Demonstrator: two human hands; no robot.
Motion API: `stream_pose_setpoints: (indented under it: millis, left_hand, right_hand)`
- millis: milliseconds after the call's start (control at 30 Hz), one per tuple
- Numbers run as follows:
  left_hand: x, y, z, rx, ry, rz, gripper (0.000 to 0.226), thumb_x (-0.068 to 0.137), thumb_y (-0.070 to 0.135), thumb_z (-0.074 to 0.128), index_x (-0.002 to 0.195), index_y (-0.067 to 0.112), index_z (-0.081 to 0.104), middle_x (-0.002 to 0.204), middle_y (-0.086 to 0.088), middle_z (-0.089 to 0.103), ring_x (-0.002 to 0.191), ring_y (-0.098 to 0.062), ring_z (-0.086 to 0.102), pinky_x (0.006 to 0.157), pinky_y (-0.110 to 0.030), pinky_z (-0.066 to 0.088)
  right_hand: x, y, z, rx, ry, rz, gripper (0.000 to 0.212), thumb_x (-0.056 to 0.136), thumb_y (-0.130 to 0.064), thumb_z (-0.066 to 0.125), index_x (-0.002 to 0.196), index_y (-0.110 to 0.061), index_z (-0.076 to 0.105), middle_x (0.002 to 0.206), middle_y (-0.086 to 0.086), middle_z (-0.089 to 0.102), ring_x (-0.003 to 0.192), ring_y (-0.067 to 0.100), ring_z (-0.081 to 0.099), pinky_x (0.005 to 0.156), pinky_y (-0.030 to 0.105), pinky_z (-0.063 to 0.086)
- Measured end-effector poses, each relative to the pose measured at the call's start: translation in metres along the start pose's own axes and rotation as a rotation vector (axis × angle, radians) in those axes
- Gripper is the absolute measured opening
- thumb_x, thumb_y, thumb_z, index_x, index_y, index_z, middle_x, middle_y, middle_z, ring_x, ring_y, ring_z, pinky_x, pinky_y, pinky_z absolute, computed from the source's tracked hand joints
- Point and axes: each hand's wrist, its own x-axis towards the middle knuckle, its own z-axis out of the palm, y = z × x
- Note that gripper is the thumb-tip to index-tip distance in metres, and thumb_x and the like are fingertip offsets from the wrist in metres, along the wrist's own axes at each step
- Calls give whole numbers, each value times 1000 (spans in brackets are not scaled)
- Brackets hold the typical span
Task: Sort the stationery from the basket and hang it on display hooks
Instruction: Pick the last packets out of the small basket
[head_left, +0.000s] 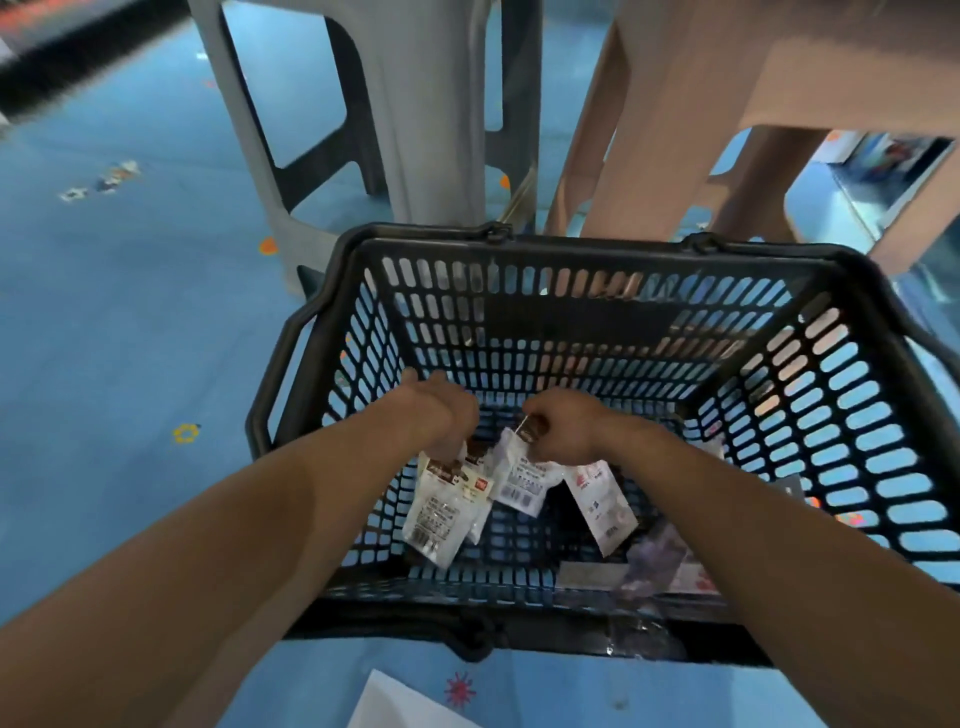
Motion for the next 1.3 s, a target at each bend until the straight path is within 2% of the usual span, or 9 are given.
stream_pose_setpoints:
  millis: [100,300,600,700,833,933,1067,1200,1300]
  left_hand:
    - [-7,-4,-8,-85,-18,15,49,100,24,58,149,23,51,150,-2,49,139,-30,43,117,-52,36]
    - [-23,-12,-22,-354,157,3,43,103,30,56,141,11,52,140,-8,57,122,-29,58,94,-34,51]
    - [-54,-13,-37,-661,374,-24,40,100,30,60,138,18,57,143,-7,56,125,-27,55,86,-28,42]
    - [-59,-10,-39,-888,383,-43,33,97,18,63,131,17,62,128,-5,62,97,-18,65,67,-20,52]
    - [-61,-7,-39,-1174,330,-34,26,96,11,68,121,14,62,106,-6,65,76,-19,68,41,-21,48]
    - [-58,-9,-38,-1267,290,-22,6,96,13,67,100,14,64,93,-10,66,73,-20,65,50,-26,50]
    - [-55,-9,-34,-1433,206,11,8,97,19,66,104,16,66,111,-15,72,105,-31,69,92,-46,60]
    - [-48,-4,-29,-1591,195,16,23,100,14,62,123,8,61,109,-16,71,100,-29,72,78,-41,63]
    - [-51,-3,-28,-1705,182,15,16,102,15,60,115,7,65,112,-20,73,104,-32,73,81,-43,64]
  right_hand:
    - [-12,7,-8,85,85,24,29,89,-19,71,73,-28,49,92,0,56,92,22,57,73,31,44]
    - [-29,5,-22,332,198,15,24,87,-6,69,76,-15,49,79,3,50,73,18,49,59,29,36]
    - [-36,-11,-27,369,267,65,40,84,-10,71,119,-23,58,113,3,60,105,23,60,78,28,48]
    - [-39,-22,-24,416,233,74,50,90,-9,66,138,-19,54,125,7,55,103,22,57,75,27,49]
    - [-39,-35,-17,558,233,74,35,96,-6,55,130,-12,57,108,7,58,81,15,56,62,25,48]
    - [-37,-39,-19,681,241,68,35,96,-2,53,129,-16,59,101,3,61,80,15,59,57,24,47]
    - [-36,-39,-20,718,237,24,34,89,-3,67,122,-13,64,107,11,69,99,26,68,84,43,60]
    - [-35,-45,-17,594,274,-23,12,84,-2,70,93,-9,67,83,8,64,81,22,63,69,33,50]
    - [-33,-43,-13,577,324,-44,16,80,-4,77,93,-9,68,83,6,66,82,22,64,76,40,55]
